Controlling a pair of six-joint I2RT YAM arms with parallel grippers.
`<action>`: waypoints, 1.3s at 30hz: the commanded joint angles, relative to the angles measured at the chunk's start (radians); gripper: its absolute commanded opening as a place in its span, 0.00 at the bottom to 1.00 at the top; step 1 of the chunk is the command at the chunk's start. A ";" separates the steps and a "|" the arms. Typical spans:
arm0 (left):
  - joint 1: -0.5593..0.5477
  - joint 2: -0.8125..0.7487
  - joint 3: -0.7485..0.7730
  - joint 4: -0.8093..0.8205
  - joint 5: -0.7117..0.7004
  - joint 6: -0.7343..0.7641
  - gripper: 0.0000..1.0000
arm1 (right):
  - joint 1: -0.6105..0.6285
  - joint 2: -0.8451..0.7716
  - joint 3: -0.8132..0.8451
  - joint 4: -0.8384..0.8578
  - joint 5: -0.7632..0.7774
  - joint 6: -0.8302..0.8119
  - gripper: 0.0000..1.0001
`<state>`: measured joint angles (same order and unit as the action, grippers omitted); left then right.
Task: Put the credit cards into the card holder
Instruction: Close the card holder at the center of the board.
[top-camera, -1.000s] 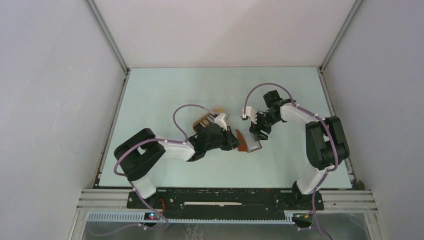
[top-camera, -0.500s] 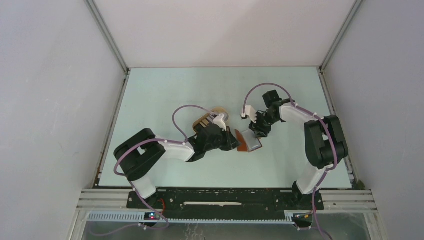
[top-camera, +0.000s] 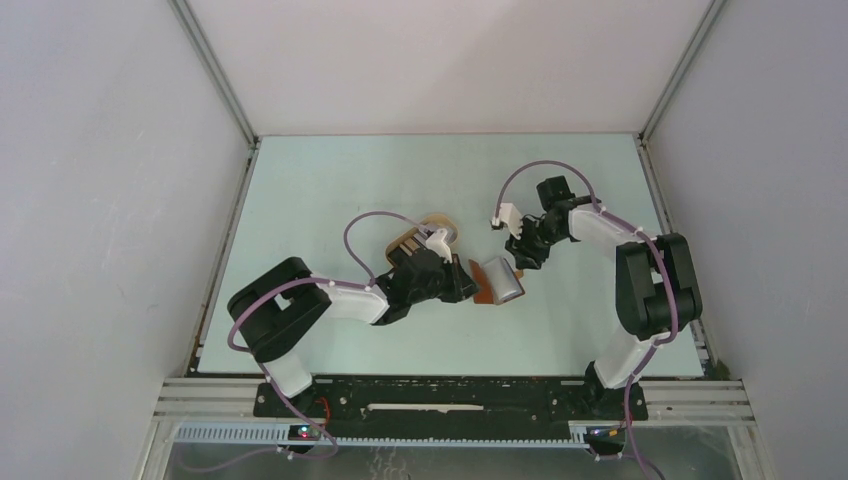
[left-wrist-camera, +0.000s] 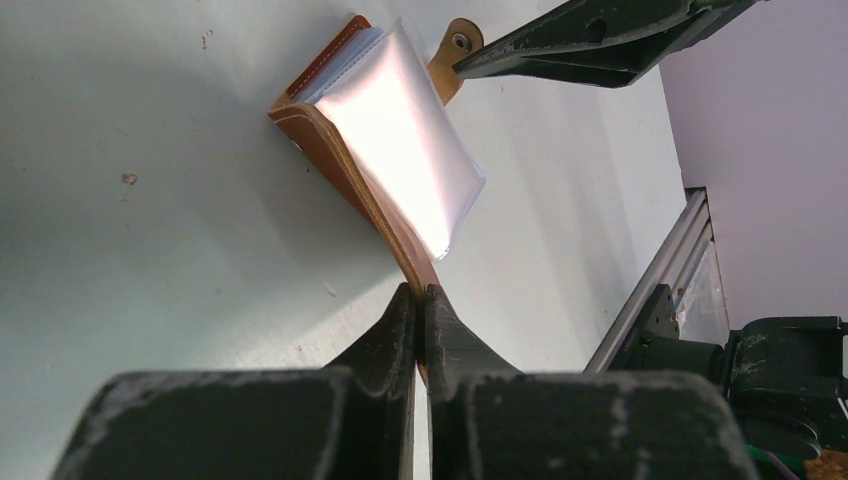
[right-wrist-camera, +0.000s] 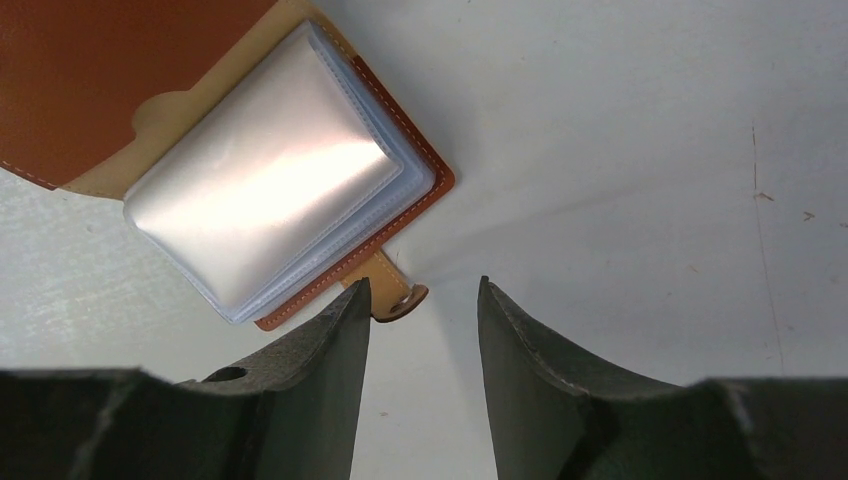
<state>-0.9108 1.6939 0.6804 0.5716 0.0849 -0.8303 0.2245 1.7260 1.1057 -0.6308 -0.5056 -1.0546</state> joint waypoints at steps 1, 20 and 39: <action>-0.005 -0.031 -0.008 0.038 -0.017 0.002 0.04 | -0.006 -0.042 -0.002 0.006 -0.001 0.031 0.52; -0.005 -0.017 0.055 0.003 0.006 0.012 0.11 | -0.014 -0.020 0.032 -0.072 -0.048 0.091 0.16; 0.015 0.131 0.234 -0.005 0.130 0.031 0.36 | -0.040 0.005 0.082 -0.125 -0.160 0.183 0.12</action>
<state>-0.9062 1.7859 0.8513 0.5365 0.1642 -0.8192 0.1955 1.7260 1.1400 -0.7185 -0.6159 -0.9104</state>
